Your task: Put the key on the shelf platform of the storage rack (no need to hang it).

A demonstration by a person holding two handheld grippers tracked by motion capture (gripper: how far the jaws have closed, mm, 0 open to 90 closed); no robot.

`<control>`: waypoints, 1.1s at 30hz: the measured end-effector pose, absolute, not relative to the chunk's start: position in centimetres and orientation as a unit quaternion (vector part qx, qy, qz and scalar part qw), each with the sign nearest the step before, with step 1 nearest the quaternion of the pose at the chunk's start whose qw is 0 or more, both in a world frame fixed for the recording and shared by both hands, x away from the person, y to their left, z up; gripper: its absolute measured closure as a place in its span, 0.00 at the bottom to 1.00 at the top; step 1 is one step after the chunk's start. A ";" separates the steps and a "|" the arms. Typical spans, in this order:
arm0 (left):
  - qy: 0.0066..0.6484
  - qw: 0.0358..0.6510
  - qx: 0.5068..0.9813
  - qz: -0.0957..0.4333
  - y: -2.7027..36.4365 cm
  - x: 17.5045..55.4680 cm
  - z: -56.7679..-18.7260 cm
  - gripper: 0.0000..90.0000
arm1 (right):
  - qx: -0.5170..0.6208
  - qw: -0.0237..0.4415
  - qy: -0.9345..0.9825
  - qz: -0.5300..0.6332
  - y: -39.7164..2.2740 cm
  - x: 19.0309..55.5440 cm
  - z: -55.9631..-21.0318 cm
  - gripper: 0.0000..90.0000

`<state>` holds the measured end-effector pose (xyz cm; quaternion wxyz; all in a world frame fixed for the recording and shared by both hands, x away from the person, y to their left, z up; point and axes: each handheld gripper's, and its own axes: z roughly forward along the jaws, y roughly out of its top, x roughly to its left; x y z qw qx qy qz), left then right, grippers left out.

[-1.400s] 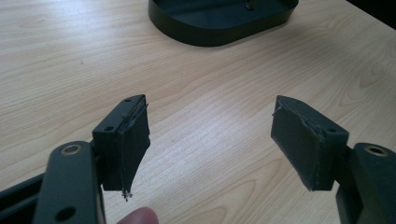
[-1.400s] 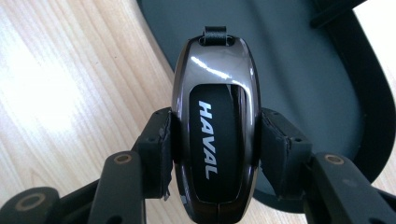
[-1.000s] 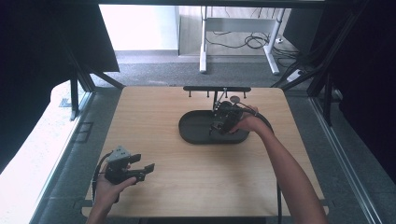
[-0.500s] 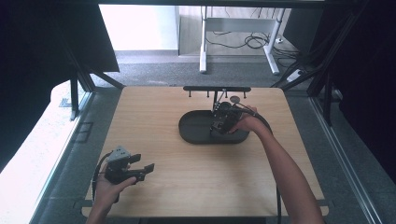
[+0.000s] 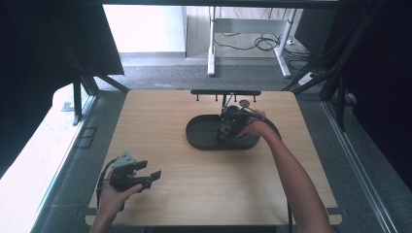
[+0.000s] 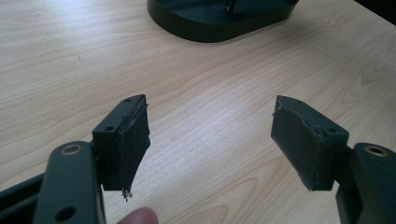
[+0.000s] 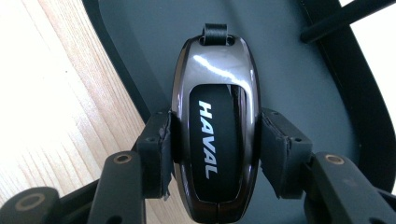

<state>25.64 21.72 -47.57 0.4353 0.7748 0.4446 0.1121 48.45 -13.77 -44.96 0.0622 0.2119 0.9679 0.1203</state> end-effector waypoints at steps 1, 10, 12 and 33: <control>0.445 0.435 0.775 0.112 21.7 25.6 -47.6 0.31 | 0.207 0.062 0.969 0.122 -13.7 48.5 -45.1 0.55; 0.445 0.435 0.775 0.112 21.7 25.6 -47.6 0.31 | 0.212 0.057 0.968 0.121 -14.1 48.7 -45.9 0.55; 0.445 0.434 0.775 0.112 21.7 25.6 -47.6 0.31 | 0.210 0.056 0.968 0.124 -14.1 48.8 -46.1 0.55; 0.445 0.433 0.775 0.114 21.7 25.6 -47.6 0.31 | 0.216 0.065 0.967 0.117 -14.5 49.3 -47.9 0.55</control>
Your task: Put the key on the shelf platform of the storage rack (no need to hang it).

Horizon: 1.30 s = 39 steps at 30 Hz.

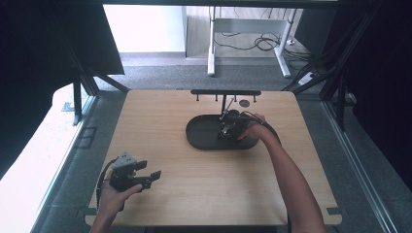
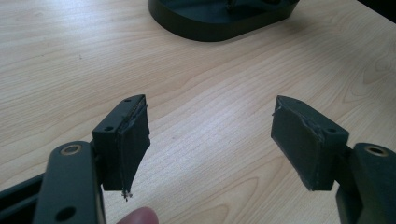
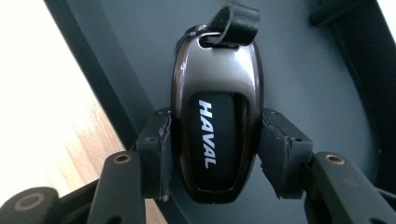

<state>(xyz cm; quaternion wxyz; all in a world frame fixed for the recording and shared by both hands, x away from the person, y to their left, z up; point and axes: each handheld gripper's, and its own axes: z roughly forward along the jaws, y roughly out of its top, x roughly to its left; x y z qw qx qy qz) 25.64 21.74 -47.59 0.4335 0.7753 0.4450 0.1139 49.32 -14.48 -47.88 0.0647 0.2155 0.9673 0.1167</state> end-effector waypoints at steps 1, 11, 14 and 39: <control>0.445 0.434 0.775 0.114 21.7 25.6 -47.6 0.31 | 0.215 0.064 0.968 0.116 -14.5 49.4 -47.9 0.55; 0.445 0.433 0.775 0.114 21.8 25.6 -47.6 0.31 | 0.210 0.070 0.970 0.098 -14.8 49.6 -48.9 0.55; 0.445 0.433 0.776 0.114 21.8 25.7 -47.6 0.31 | 0.211 0.070 0.970 0.098 -15.0 49.7 -49.0 0.55; 0.442 0.434 0.777 0.115 21.6 25.6 -47.5 0.31 | 0.214 0.095 0.962 0.139 -15.3 48.0 -46.2 0.49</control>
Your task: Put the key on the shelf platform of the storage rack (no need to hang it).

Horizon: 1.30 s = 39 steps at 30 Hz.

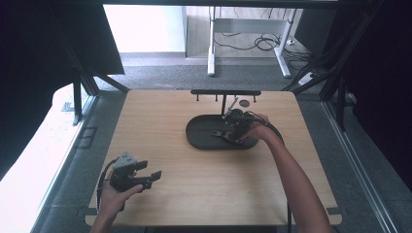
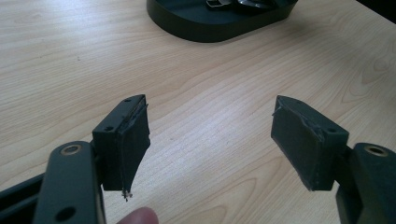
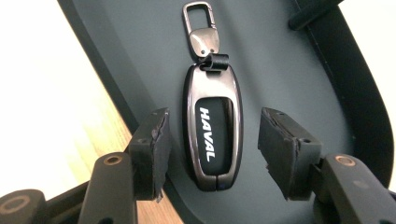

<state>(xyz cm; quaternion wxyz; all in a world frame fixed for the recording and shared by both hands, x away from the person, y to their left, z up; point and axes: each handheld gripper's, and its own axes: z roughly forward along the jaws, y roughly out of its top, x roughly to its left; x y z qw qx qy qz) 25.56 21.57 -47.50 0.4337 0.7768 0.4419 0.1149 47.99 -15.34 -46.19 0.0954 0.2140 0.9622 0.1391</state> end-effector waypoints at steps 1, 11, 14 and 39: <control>0.442 0.434 0.777 0.115 21.5 25.6 -47.5 0.31 | 0.214 0.096 0.962 0.140 -15.4 47.9 -46.0 0.49; 0.440 0.435 0.777 0.116 21.5 25.4 -47.3 0.31 | 0.209 0.098 0.960 0.158 -15.6 46.2 -44.5 0.49; 0.440 0.437 0.776 0.118 21.6 25.3 -47.2 0.31 | 0.208 0.091 0.959 0.167 -15.7 45.7 -44.4 0.47; 0.435 0.436 0.779 0.117 21.1 25.4 -47.1 0.31 | 0.270 0.116 0.929 0.223 -21.8 40.6 -42.9 0.47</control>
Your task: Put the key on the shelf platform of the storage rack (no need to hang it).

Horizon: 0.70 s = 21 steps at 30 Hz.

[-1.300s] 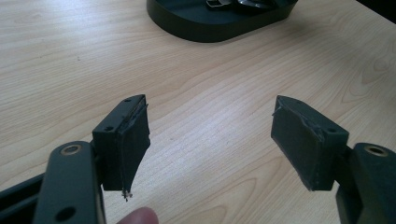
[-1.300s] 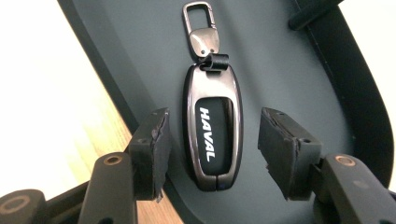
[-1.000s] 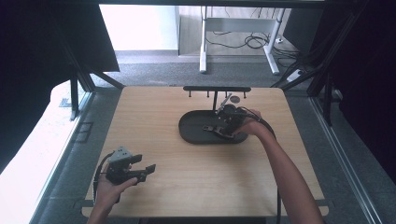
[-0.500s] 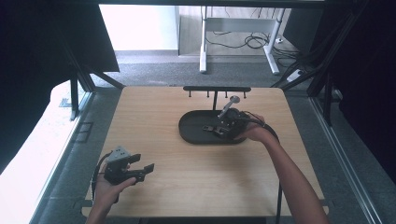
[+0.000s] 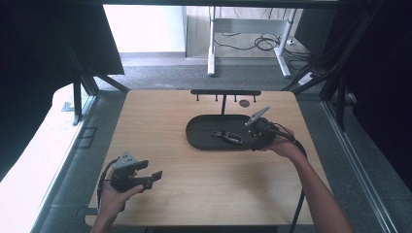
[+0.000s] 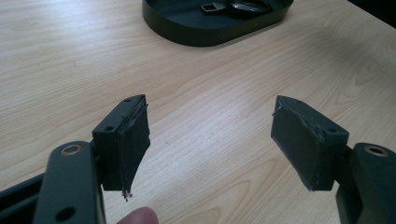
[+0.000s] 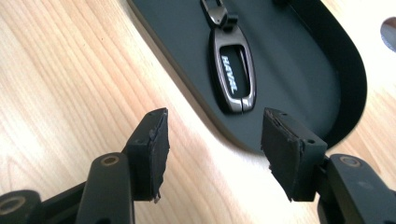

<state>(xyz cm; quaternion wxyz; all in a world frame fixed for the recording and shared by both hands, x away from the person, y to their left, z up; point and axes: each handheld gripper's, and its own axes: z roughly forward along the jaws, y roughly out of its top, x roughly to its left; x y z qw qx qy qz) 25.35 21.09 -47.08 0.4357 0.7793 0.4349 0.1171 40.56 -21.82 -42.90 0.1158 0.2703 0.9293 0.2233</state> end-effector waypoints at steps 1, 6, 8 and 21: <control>0.435 0.435 0.780 0.117 21.0 25.4 -47.1 0.31 | 0.274 0.117 0.927 0.228 -22.2 40.3 -42.9 0.47; 0.433 0.432 0.783 0.115 20.7 25.4 -47.3 0.31 | 0.284 0.129 0.918 0.246 -24.0 38.9 -43.1 0.49; 0.431 0.431 0.784 0.115 20.5 25.4 -47.3 0.31 | 0.286 0.128 0.916 0.249 -24.7 38.4 -43.3 0.49; 0.431 0.427 0.787 0.112 20.2 25.4 -47.5 0.31 | 0.327 0.126 0.895 0.275 -28.5 35.0 -46.6 0.49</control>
